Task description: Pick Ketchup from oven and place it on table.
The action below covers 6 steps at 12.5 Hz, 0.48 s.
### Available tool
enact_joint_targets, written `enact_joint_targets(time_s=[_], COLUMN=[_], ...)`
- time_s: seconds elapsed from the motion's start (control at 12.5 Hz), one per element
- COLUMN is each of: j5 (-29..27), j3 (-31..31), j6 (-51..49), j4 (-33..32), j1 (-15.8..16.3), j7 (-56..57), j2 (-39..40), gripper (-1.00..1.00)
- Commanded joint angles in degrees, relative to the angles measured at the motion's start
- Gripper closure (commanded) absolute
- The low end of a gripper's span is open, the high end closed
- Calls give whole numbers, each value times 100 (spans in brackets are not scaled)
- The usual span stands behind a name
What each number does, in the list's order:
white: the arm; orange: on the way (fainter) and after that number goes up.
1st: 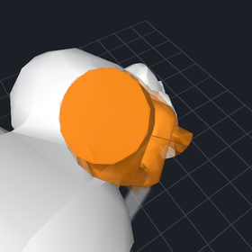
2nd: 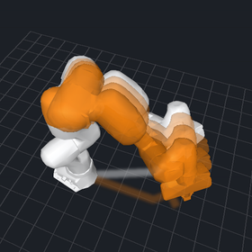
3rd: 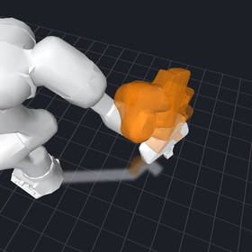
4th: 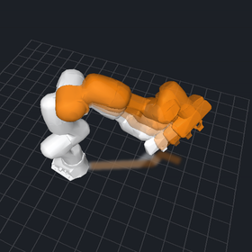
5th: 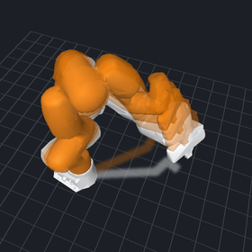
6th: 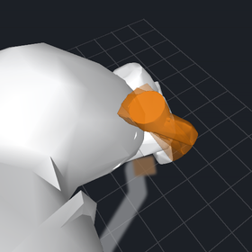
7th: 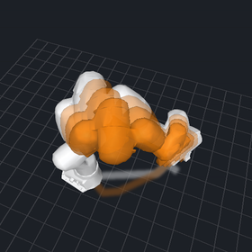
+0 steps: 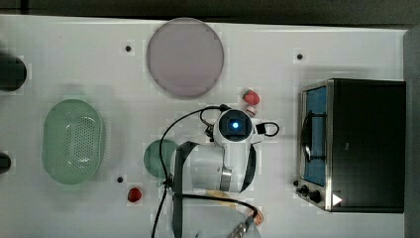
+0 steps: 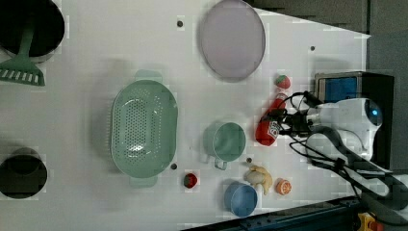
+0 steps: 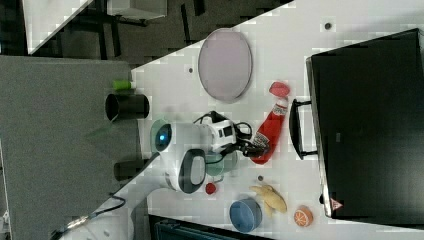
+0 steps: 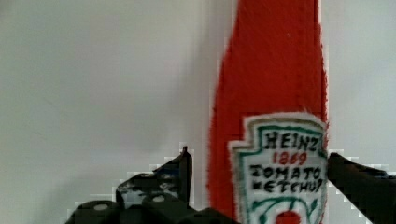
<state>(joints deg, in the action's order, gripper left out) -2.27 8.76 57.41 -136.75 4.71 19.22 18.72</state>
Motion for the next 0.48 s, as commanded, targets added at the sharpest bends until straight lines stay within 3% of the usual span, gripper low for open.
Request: enact_joint_targets(time_s=[0.08,0.48], j5=[-78,-30], j3=[158,225], j6=[-610,-3305], j4=[649,2512], j1=[128,118], j7=[-1080,-1715], j2=[-1218,-2116], gripper=[-100,-100])
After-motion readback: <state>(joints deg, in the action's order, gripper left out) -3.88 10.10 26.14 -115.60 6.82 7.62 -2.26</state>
